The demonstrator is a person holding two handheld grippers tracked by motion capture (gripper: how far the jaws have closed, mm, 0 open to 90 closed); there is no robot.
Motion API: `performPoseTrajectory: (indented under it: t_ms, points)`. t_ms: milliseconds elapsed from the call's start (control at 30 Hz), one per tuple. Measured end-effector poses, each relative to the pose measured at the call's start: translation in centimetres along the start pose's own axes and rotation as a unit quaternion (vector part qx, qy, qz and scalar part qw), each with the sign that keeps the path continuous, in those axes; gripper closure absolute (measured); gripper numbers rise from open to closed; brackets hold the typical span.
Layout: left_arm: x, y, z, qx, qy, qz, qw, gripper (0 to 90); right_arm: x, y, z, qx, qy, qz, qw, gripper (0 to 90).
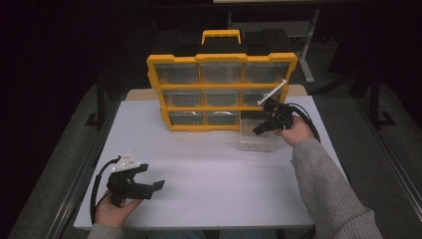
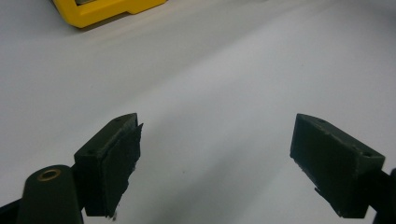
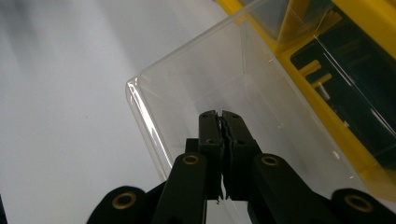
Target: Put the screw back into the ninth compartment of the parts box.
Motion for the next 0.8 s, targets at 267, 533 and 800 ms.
performPoseTrajectory:
  t_ms: [267, 533, 800]
  points:
    - [0.0, 0.0, -0.1, -0.001, -0.002, -0.001, 1.0, 15.6, 0.3, 0.1, -0.4, -0.001, -0.001, -0.004, 1.0, 82.5]
    - [0.0, 0.0, 0.0, 0.0, -0.001, 0.0, 1.0, 15.7, 0.4, 0.0, 0.0, -0.001, 0.014, 0.0, 0.9999, 79.0]
    - [0.0, 0.0, -0.1, 0.0, -0.002, 0.0, 1.0, 15.6, 0.3, -0.4, 1.0, -0.003, 0.029, -0.009, 0.9995, 74.4]
Point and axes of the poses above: each handheld gripper's, and its own axes: z roughly backward along the jaws, x roughly out of its underside, y roughly to its right, the point moved 6 cm from there along -z, roughly forward along the jaws, and after that the axes turned 1 degree about -y, right-handed, at the moved point
